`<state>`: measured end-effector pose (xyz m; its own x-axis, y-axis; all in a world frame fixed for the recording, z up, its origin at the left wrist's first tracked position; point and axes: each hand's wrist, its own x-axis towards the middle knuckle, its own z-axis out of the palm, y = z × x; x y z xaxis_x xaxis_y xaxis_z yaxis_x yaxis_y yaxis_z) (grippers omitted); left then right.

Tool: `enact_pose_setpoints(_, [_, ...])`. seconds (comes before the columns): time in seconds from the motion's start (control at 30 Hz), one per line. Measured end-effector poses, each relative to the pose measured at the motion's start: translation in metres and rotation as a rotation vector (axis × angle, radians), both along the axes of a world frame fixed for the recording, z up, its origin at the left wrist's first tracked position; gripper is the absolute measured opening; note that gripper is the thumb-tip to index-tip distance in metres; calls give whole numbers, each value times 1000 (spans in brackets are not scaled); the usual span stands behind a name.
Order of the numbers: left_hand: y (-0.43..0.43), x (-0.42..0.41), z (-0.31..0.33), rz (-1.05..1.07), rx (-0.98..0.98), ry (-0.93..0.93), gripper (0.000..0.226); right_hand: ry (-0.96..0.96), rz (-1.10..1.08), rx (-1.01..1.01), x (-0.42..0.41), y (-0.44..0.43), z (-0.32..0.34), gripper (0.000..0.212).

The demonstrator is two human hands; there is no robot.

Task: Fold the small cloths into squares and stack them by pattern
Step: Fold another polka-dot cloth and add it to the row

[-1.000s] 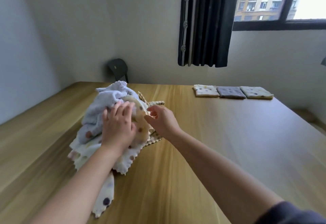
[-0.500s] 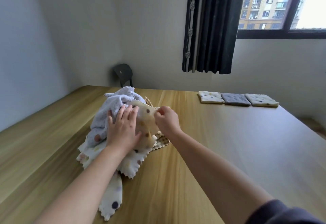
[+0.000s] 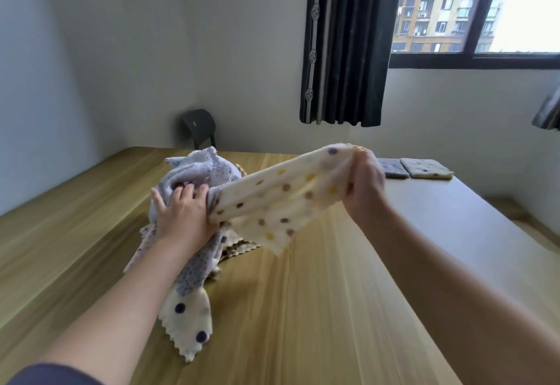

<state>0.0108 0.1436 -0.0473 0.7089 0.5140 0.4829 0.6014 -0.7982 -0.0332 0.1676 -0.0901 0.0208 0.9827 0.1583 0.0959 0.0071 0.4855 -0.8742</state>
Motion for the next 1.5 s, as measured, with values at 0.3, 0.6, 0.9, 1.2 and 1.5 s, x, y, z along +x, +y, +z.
enact_pose_setpoints(0.3, [-50, 11, -16, -139, 75, 78, 70, 12, -169, -305, 17, -78, -36, 25])
enact_pose_setpoints(0.6, [-53, 15, -34, -66, 82, 182, 56, -30, -117, -568, 28, -114, -97, 19])
enact_pose_setpoints(0.9, [-147, 60, -46, -614, -321, 61, 26, -260, -136, -740, 30, -115, -124, 12])
enact_pose_setpoints(1.2, [-152, 94, -40, -428, -593, 112, 22, -383, -11, -738, 29, -115, -127, 14])
enact_pose_setpoints(1.5, [-135, 89, -22, -649, -1444, -253, 26, -213, -113, -584, 33, -123, -120, 12])
